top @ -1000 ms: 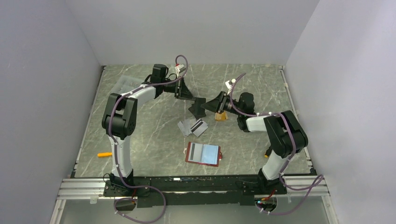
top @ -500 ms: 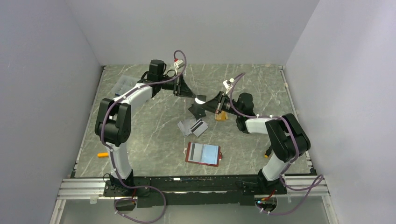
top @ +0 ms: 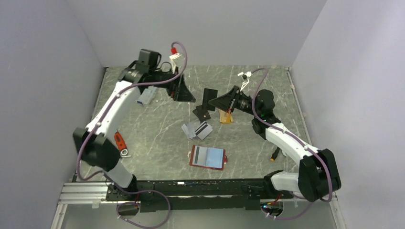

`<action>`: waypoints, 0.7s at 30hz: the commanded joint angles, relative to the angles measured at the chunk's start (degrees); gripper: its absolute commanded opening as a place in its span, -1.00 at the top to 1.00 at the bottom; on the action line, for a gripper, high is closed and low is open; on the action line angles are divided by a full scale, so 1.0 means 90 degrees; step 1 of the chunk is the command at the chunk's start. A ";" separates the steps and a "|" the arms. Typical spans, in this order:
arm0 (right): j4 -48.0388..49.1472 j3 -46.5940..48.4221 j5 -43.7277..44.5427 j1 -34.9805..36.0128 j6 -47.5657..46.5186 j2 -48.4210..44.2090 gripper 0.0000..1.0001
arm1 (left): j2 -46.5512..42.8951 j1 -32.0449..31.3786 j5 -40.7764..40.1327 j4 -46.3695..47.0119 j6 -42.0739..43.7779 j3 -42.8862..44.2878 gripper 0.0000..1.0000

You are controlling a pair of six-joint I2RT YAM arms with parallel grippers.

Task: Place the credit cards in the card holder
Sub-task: Pick up the credit card from the storage box.

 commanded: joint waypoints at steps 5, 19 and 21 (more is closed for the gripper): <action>-0.1165 0.0851 -0.0102 0.0101 -0.0641 -0.0700 1.00 | -0.1206 0.0274 -0.1074 -0.2368 0.2015 -0.0321 -0.99; -0.1334 0.1214 -0.0062 0.0410 -0.0650 -0.0901 1.00 | -0.2354 0.0021 -0.3347 -0.2589 0.4529 -0.1600 -0.99; -0.1305 0.1164 -0.0049 0.0438 -0.0652 -0.0958 1.00 | -0.2293 -0.0002 -0.3477 -0.3248 0.5838 -0.1693 -0.99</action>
